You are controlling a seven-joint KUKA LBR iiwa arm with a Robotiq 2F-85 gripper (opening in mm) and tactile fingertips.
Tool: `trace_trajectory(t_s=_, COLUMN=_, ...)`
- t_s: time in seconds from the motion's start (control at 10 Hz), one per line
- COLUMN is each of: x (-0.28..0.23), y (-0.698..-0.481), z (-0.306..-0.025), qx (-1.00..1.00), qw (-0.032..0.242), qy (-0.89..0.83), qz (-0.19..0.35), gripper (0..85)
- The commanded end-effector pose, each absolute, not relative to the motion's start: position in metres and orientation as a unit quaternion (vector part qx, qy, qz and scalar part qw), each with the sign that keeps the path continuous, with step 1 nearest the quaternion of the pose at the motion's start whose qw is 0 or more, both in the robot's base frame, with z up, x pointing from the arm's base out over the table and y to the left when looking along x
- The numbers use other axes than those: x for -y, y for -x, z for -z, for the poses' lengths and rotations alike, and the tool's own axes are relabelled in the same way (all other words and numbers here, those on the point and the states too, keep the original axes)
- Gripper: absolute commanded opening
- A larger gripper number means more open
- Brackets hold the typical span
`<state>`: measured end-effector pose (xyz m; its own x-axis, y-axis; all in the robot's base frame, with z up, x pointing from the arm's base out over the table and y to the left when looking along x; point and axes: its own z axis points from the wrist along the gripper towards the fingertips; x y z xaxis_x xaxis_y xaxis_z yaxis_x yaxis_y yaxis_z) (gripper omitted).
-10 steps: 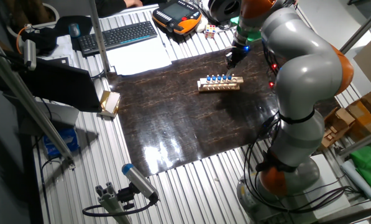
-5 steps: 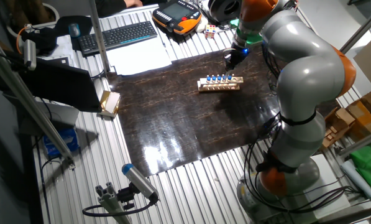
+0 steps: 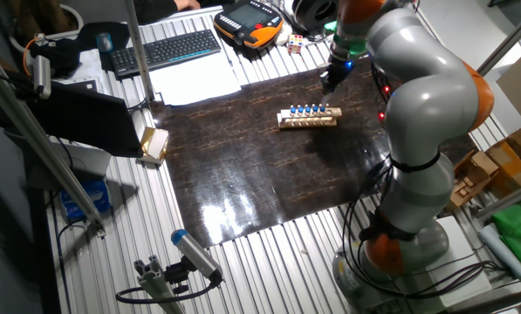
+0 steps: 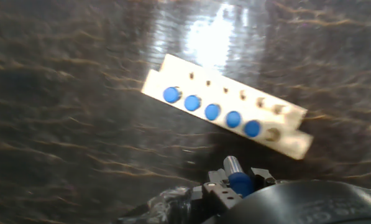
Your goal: Shake the test tube
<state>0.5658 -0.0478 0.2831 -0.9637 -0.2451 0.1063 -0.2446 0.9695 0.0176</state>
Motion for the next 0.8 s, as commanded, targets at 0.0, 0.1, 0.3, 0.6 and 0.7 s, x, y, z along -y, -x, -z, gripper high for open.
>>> trace_trajectory(t_s=0.0, x=0.047, y=-0.566, z=-0.283, qx=0.969, qw=0.028, qy=-0.205, qz=-0.133, gripper=5.0)
trace_trajectory(t_s=0.1, x=0.045, y=-0.566, z=-0.284, qx=0.960, qw=0.024, qy=-0.221, qz=-0.169, gripper=5.0)
trace_trajectory(t_s=0.3, x=0.039, y=-0.564, z=-0.283, qx=0.972, qw=0.025, qy=-0.193, qz=-0.135, gripper=5.3)
trace_trajectory(t_s=0.6, x=0.025, y=-0.557, z=-0.276, qx=0.995, qw=0.024, qy=-0.092, qz=-0.004, gripper=4.3)
trace_trajectory(t_s=0.7, x=0.020, y=-0.553, z=-0.273, qx=0.998, qw=0.019, qy=-0.061, qz=0.020, gripper=4.3)
